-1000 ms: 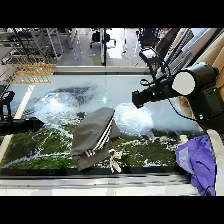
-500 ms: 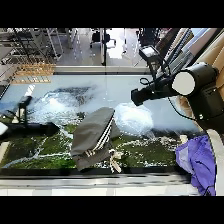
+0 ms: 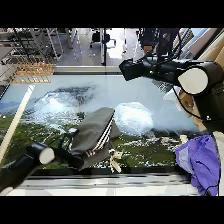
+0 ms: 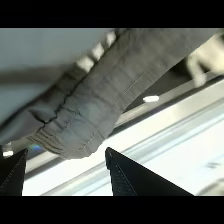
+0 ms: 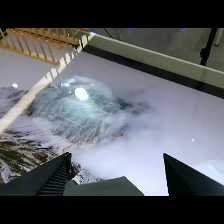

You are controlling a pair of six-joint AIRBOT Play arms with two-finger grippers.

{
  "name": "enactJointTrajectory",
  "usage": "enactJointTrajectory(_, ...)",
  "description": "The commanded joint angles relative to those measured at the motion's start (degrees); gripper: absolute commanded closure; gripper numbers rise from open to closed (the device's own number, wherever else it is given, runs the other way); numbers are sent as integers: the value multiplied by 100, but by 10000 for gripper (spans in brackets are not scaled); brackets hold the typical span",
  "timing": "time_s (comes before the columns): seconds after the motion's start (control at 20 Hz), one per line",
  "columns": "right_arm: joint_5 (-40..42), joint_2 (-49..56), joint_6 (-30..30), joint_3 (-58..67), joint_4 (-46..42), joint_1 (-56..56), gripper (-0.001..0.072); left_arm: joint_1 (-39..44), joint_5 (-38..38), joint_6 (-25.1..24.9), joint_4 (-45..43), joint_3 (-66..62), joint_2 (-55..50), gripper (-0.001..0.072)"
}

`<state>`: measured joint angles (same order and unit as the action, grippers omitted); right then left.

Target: Fold the clothes and pants, and hang the long-sleeved shirts on hangers.

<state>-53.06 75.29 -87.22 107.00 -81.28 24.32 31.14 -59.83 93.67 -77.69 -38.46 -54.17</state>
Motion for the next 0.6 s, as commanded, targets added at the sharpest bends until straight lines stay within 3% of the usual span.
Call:
enactJointTrajectory(0.0, 365, -70, -22, 26, 219, 2, 52, 1156, 678, 922, -1508, 136, 33, 167)
enactJointTrajectory(0.25, 387, -98, -70, 24, 490, 0, 54, 1969, 1231, 905, -2374, 144, -518, 166)
enactJointTrajectory(0.55, -317, -96, -37, 20, 420, 0, 66, 2103, 1182, 573, -2382, 144, -909, 163)
